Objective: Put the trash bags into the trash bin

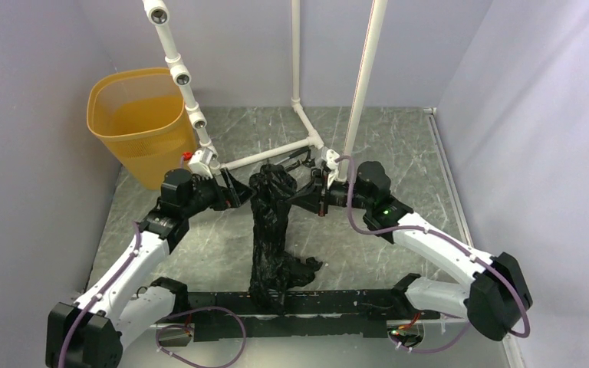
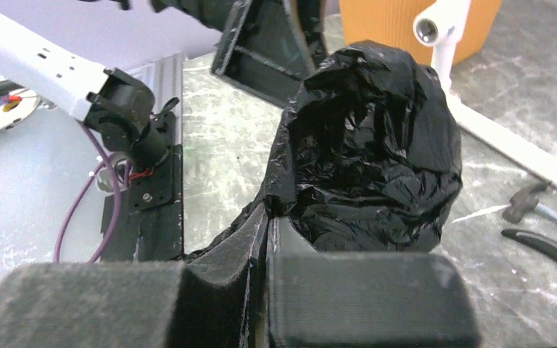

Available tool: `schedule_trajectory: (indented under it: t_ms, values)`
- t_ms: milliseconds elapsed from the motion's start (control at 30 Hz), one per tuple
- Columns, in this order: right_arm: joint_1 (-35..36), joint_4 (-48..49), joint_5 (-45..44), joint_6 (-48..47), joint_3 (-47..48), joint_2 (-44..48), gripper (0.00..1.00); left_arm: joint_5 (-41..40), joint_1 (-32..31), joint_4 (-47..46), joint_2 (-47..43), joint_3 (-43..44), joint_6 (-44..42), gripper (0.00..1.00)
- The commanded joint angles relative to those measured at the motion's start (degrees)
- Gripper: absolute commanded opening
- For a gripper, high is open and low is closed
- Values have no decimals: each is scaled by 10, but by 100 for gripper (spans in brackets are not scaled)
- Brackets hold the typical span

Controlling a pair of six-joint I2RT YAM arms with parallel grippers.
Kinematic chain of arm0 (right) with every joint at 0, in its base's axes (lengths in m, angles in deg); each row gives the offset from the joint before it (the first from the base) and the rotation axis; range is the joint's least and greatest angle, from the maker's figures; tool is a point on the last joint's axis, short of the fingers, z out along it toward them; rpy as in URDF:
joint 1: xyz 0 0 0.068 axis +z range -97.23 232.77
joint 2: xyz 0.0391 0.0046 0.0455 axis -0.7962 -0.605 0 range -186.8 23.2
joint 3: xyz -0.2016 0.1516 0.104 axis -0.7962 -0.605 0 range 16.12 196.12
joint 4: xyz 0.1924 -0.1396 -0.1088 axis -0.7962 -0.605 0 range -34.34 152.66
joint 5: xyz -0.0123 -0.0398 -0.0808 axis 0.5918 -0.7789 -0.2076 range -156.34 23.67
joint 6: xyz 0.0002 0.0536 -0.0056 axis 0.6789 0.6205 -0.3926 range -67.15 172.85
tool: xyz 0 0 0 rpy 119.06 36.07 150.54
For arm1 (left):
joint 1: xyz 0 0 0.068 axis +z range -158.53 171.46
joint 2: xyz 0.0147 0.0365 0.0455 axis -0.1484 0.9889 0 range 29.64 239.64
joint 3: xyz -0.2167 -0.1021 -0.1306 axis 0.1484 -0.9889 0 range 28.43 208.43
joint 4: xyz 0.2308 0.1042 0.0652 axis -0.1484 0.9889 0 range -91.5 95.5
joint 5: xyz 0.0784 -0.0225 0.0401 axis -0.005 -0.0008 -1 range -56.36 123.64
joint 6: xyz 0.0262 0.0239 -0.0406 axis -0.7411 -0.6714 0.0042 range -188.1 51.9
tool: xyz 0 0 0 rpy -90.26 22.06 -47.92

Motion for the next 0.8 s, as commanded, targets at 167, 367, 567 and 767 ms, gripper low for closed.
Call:
schedule_trajectory:
  t_ms: [167,367,567,767]
  values:
    - [0,10,74,-81,-26,86,2,236,67,-317,-10,-43,155,93]
    - [0,20,135,-81,-30,121,1,293,72,-361,37,-31,176,93]
    - [0,26,144,-83,-42,153,1,372,72,-364,61,-14,162,88]
    - [0,46,142,-82,-56,166,1,423,72,-417,71,-8,178,70]
